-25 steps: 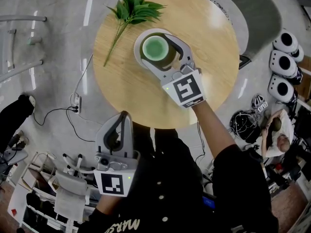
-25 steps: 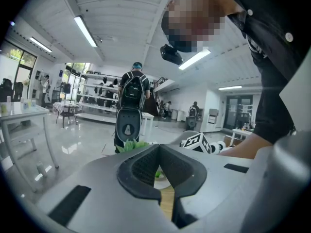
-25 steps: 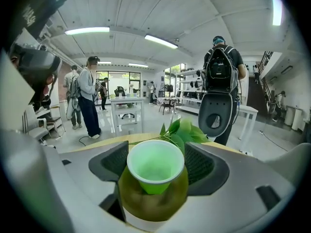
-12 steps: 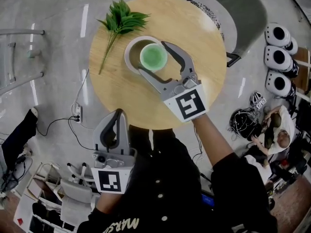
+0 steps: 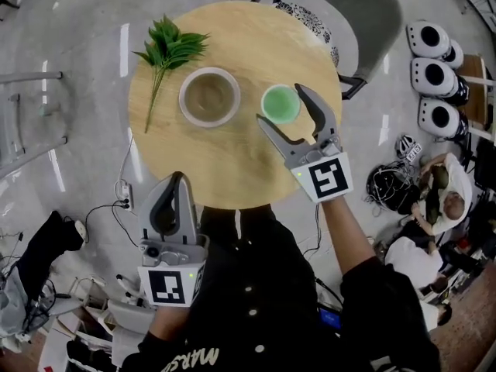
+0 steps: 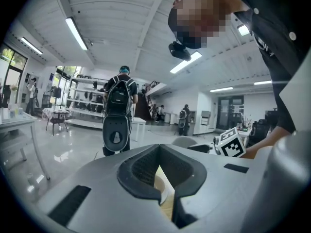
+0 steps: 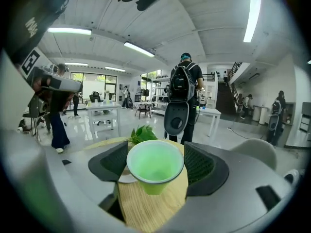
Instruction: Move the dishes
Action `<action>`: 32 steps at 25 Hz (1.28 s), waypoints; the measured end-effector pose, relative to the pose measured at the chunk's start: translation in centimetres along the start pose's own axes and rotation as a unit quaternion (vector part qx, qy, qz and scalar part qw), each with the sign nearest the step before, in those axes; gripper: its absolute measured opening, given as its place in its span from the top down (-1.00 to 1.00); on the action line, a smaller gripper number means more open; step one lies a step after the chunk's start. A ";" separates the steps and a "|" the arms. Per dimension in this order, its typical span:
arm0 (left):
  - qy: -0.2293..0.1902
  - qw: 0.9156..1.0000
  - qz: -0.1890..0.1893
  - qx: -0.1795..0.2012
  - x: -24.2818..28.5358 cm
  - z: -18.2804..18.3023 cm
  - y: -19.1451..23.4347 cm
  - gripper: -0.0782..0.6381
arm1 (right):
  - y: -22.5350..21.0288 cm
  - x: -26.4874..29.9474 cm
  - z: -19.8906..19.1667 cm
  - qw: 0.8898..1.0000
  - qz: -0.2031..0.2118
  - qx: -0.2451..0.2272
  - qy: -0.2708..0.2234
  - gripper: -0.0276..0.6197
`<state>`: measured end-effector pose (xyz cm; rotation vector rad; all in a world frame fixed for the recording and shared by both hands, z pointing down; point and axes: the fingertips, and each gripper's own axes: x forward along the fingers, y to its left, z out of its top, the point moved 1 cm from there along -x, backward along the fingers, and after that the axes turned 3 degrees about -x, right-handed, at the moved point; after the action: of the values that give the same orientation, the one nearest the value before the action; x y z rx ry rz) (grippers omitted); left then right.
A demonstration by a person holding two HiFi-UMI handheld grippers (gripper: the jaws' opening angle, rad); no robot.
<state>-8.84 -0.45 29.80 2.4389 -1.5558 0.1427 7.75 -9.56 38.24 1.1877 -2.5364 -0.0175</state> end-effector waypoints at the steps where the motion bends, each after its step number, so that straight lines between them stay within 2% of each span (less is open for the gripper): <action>1: -0.005 1.000 -0.004 0.005 0.2 0.3 -0.2 0.73 | -0.6 -0.7 -0.6 1.000 -0.009 0.004 0.006 -0.15; 9: 0.011 1.000 -0.018 0.007 0.8 -0.1 -1.7 0.73 | -3.8 -5.6 -5.3 0.995 -0.075 0.033 0.060 -0.15; 12: 0.009 1.000 -0.022 0.010 1.0 -0.2 -2.3 0.73 | -4.2 -6.3 -6.6 0.994 -0.084 0.035 0.061 -0.15; 16: 0.021 0.999 -0.028 0.011 1.0 -0.8 -2.8 0.73 | -4.1 -6.6 -7.8 0.994 -0.095 0.031 0.052 -0.15; 20: 0.011 0.999 -0.035 0.026 1.3 -1.1 -3.0 0.73 | -3.9 -6.2 -9.5 0.994 -0.096 0.022 0.047 -0.15; 25: 0.036 0.999 -0.032 0.011 1.1 -2.7 -3.3 0.73 | -3.8 -6.2 -11.0 0.993 -0.102 0.031 0.047 -0.15; 32: 0.034 0.999 -0.041 0.008 1.4 -2.9 -3.8 0.73 | -3.2 -6.1 -12.2 0.995 -0.093 0.024 0.040 -0.15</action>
<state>-4.65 0.60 32.27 2.4773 -1.4291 0.2222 17.49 -5.49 47.47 1.4109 -2.3629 0.0457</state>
